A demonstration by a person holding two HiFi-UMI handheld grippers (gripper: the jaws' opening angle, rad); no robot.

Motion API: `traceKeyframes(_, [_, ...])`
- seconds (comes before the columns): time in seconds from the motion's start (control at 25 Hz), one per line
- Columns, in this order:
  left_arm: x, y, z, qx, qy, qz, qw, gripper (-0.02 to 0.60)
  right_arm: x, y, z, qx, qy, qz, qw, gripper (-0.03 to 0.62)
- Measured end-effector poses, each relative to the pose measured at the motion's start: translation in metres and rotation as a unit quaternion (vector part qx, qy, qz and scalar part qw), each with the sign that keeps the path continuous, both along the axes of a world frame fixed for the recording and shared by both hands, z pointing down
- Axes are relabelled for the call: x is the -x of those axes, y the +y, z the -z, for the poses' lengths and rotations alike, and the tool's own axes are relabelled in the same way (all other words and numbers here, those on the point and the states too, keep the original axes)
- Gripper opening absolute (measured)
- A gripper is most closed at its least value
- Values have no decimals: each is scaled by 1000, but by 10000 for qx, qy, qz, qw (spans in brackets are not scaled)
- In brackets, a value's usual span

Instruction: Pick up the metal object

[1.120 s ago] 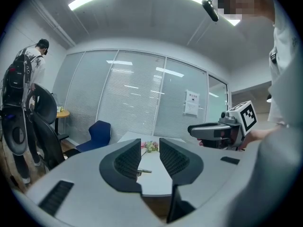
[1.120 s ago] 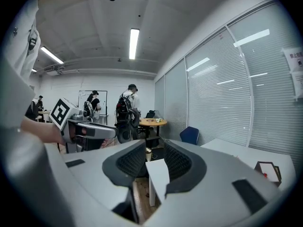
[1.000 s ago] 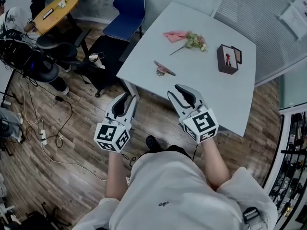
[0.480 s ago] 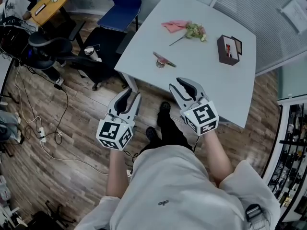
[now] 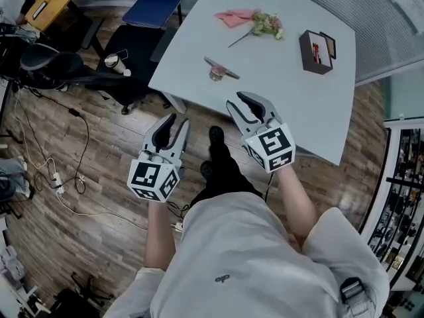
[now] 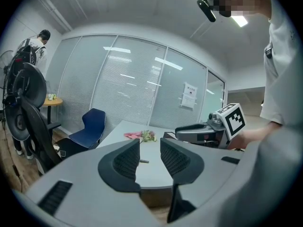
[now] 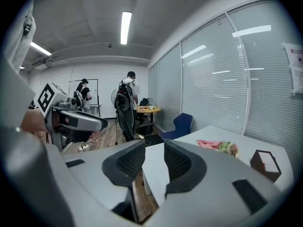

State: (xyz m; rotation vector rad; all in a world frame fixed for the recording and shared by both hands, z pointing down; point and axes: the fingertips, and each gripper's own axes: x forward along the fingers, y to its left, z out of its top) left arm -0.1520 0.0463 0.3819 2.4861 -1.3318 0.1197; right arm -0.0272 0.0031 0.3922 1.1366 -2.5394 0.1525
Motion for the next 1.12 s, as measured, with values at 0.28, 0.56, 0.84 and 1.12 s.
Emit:
traceKeyframes(0.28, [-4, -26, -12, 144, -77, -54, 9999, 132, -2, -29, -21, 128, 122, 45, 9998, 114])
traceKeyframes(0.56, [-2, -63, -17, 210, -125, 29, 9997, 132, -2, -62, -48, 345, 287, 83, 9990, 114])
traceKeyframes(0.84, [-2, -93, -33, 469, -195, 56, 9987, 133, 1, -95, -78, 694, 286, 144, 9971, 114])
traceKeyframes(1.12, [-6, -122, -48, 652, -272, 28, 9975, 133, 2, -121, -112, 958, 373, 33, 9947, 117])
